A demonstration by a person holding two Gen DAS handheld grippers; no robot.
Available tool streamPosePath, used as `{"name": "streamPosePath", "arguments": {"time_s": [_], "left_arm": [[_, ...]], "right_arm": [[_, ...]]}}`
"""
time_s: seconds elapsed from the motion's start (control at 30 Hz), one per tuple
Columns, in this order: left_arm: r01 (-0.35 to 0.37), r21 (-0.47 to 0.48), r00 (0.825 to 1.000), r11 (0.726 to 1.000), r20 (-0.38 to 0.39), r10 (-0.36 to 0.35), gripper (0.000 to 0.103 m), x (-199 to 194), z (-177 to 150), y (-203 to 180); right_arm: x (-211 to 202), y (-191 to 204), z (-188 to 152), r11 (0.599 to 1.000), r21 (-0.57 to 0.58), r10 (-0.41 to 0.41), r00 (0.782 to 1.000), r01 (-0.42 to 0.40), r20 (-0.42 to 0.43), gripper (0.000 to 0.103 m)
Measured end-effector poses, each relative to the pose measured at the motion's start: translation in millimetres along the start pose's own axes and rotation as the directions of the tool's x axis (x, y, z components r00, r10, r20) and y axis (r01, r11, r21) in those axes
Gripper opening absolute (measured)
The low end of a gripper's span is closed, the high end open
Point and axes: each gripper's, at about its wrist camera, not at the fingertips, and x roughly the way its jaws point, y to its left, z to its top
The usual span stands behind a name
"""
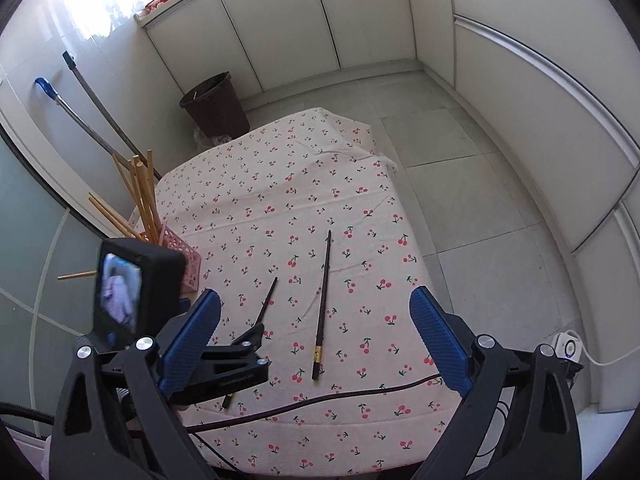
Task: Organize utensils
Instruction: 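Grasp a black chopstick with the left tool while the right tool grasps another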
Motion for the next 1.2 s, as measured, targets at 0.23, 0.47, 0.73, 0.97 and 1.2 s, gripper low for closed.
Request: {"name": "streamPosePath", "arguments": {"time_s": [0.23,0.47,0.73,0.97,1.2], "left_arm": [[-0.009,-0.008,1.0,1.0,-0.026,0.009,0.076,44,23,-7],[0.073,-0.09,0.996,0.993,-0.039,-0.076,0.021,53,39,9],[0.073,-0.055,0.997,0.996,-0.017,-0.074,0.003,47,19,4],[0.076,-0.07,0.994,0.995,0.077,-0.071,0.003,-8,-25,18],[0.08,-0.115,0.956,0.99,0.288,-0.044,0.003,-107,-52,44]], "right_arm": [[9,-17,5,0.998,0.056,0.011,0.999,-0.009,-0.04,0.093],[22,-33,7,0.991,0.133,0.038,0.995,-0.026,-0.089,0.093],[50,-31,4,0.987,0.158,0.031,0.988,-0.007,-0.154,0.093],[104,-26,16,0.988,0.121,-0.071,0.973,0.099,-0.221,0.093],[174,-26,20,0.971,0.179,-0.111,0.959,0.161,-0.261,0.092]]}}
